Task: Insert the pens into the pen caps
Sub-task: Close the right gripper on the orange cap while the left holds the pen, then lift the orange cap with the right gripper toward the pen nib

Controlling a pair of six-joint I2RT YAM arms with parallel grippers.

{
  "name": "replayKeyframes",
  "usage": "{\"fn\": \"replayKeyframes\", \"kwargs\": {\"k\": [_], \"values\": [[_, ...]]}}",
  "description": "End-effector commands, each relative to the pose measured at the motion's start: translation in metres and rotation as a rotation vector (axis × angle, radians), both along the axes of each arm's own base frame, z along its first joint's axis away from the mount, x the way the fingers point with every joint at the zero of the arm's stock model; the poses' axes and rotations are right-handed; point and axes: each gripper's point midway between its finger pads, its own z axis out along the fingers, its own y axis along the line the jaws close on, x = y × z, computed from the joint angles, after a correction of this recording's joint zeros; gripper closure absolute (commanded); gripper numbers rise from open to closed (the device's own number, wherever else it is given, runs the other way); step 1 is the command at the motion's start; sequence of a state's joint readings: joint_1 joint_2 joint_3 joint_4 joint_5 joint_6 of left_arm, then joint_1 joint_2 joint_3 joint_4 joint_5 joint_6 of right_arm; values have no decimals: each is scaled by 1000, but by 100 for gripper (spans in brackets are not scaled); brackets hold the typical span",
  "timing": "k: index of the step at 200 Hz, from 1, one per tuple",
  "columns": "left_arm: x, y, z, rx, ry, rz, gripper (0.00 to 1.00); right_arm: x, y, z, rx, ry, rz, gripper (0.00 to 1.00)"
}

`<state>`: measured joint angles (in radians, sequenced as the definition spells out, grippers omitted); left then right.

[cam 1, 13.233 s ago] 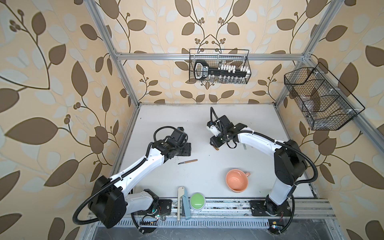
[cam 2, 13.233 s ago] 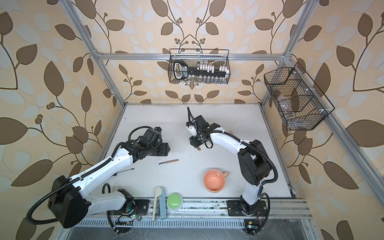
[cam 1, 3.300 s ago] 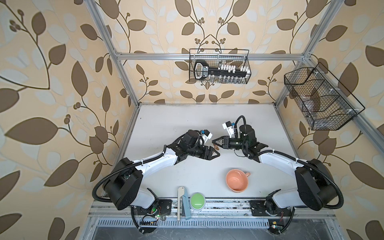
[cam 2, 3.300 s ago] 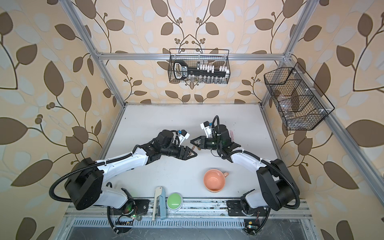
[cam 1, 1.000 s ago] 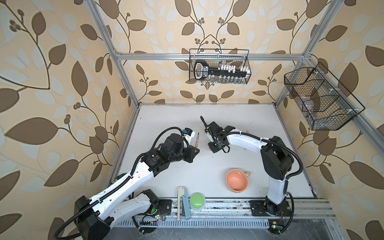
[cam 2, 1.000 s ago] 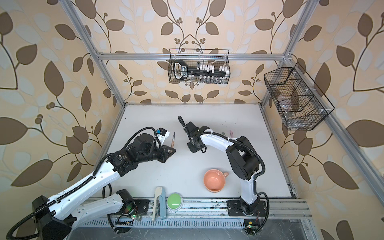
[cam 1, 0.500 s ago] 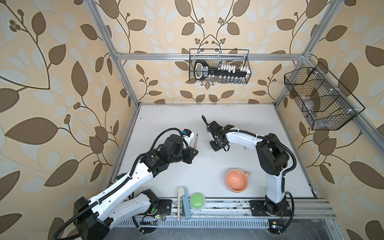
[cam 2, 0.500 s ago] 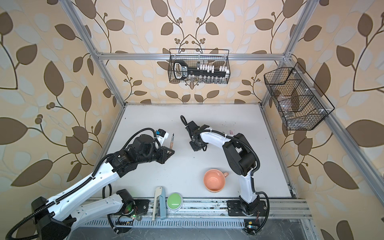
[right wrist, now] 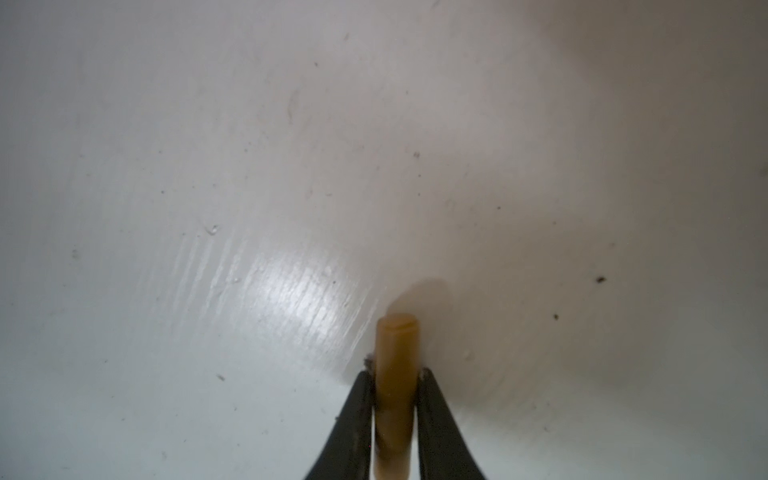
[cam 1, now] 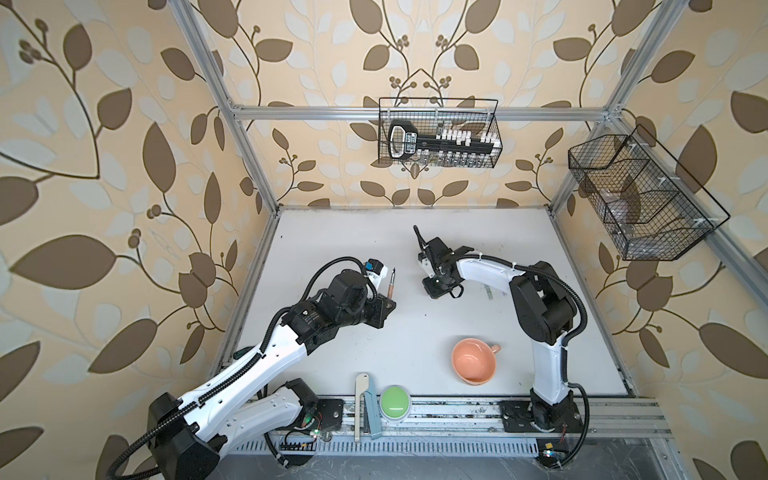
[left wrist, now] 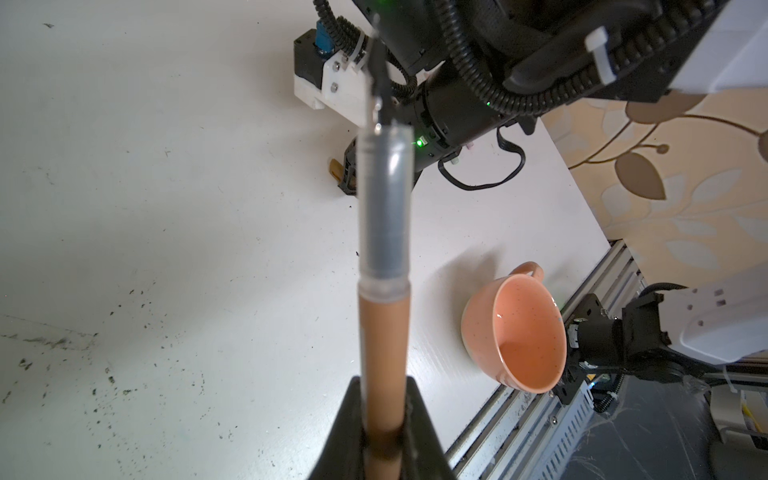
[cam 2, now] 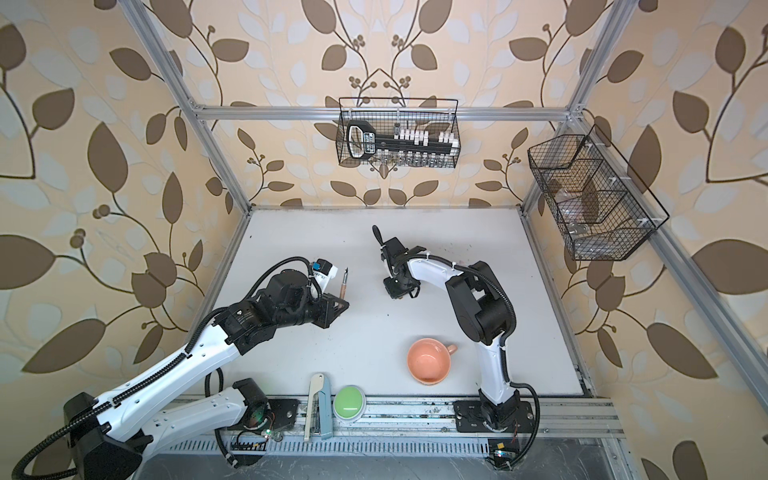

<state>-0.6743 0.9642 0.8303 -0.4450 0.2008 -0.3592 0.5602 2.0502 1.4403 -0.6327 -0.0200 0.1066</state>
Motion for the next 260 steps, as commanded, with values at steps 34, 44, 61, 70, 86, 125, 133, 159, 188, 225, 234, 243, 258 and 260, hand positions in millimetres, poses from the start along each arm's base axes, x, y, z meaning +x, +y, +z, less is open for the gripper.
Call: {"fn": "replayKeyframes", "kwargs": {"k": [34, 44, 61, 70, 86, 125, 133, 159, 188, 225, 234, 243, 258, 260], "values": [[4, -3, 5, -12, -24, -5, 86, 1, 4, -4, 29, 25, 28, 84], [4, -3, 4, -11, -21, -4, 86, 1, 4, -2, 34, 25, 29, 84], [5, -5, 3, -13, -20, -7, 86, 1, 2, 2, 41, 20, 26, 85], [5, -6, 1, -14, -17, -9, 86, 0, 2, 5, 43, 16, 25, 86], [5, -8, 1, -17, -14, -17, 86, -2, 1, 11, 50, 9, 24, 87], [8, -10, -6, -6, -16, -28, 86, -8, 1, 28, 141, 2, 12, 88], [10, -11, -9, -2, -14, -28, 86, -9, 1, 33, 177, 3, 7, 89], [15, -18, -21, 13, 5, -40, 87, -14, 1, 53, 310, -3, -10, 90], [21, -29, -36, 52, 15, -59, 90, -22, 1, 85, 491, -43, -37, 91], [23, -52, -40, 63, -14, -112, 92, -23, 1, 139, 736, -185, -92, 93], [24, -57, -40, 61, -28, -119, 92, -24, 2, 149, 782, -215, -101, 93], [25, -60, -39, 62, -43, -121, 92, -26, 2, 160, 825, -248, -111, 93], [26, -64, -39, 72, -69, -121, 93, -28, 1, 177, 885, -296, -125, 93], [26, -64, -39, 73, -72, -121, 93, -28, 0, 179, 891, -302, -130, 93]]}}
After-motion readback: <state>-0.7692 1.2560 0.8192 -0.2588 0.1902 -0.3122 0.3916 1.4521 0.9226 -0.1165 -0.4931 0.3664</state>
